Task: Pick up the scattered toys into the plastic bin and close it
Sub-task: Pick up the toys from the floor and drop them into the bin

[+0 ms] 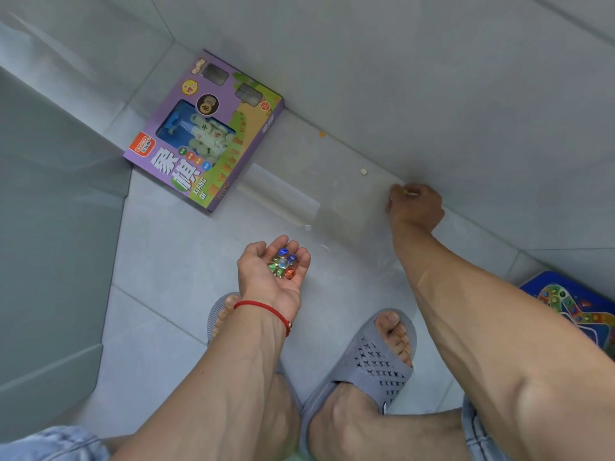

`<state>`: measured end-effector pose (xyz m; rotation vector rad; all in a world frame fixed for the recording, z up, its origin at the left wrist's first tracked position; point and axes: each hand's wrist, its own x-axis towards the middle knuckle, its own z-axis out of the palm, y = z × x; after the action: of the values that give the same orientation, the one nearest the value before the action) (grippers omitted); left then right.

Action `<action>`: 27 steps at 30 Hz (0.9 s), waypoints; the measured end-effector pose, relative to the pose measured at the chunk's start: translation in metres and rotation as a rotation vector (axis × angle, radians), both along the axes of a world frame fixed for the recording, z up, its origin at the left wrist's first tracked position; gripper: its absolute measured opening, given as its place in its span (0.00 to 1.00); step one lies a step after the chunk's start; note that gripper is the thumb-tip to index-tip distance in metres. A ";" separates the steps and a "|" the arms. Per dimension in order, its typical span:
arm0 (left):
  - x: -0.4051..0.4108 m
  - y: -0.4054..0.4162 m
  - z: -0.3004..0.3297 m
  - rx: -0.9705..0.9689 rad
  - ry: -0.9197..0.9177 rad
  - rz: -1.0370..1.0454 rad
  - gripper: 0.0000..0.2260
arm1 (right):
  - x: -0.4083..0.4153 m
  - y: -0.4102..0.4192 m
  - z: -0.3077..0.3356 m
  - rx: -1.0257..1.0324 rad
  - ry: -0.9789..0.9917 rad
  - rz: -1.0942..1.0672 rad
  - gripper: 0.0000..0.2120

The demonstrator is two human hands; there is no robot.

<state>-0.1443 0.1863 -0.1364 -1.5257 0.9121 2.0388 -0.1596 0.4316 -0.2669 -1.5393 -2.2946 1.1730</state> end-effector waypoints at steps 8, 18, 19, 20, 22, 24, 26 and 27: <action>0.002 0.001 0.004 0.008 0.004 -0.027 0.16 | 0.003 -0.015 0.041 0.104 -0.213 0.309 0.08; 0.008 -0.009 0.027 -0.042 0.036 -0.087 0.16 | 0.030 -0.048 0.087 -0.590 -0.080 0.130 0.05; 0.007 -0.007 0.029 -0.045 0.034 -0.101 0.16 | 0.032 -0.057 0.101 -0.750 -0.005 0.125 0.05; 0.007 -0.008 0.034 -0.049 0.040 -0.109 0.16 | 0.030 -0.069 0.118 -0.899 0.060 0.150 0.05; 0.007 -0.013 0.047 -0.029 0.068 -0.104 0.16 | 0.022 -0.096 0.161 -1.075 0.124 0.317 0.05; 0.005 -0.019 0.067 0.023 0.110 -0.068 0.14 | 0.010 -0.120 0.210 -1.054 0.092 0.634 0.06; 0.002 -0.025 0.090 0.093 0.170 -0.018 0.11 | 0.001 -0.146 0.258 -0.847 0.002 0.997 0.07; 0.001 -0.030 0.101 0.134 0.213 0.005 0.11 | -0.002 -0.159 0.281 -0.715 -0.040 1.143 0.07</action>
<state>-0.1435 0.1561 -0.0350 -1.2606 0.8289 2.2493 -0.1618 0.2729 0.0139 -0.1064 -2.9989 2.3720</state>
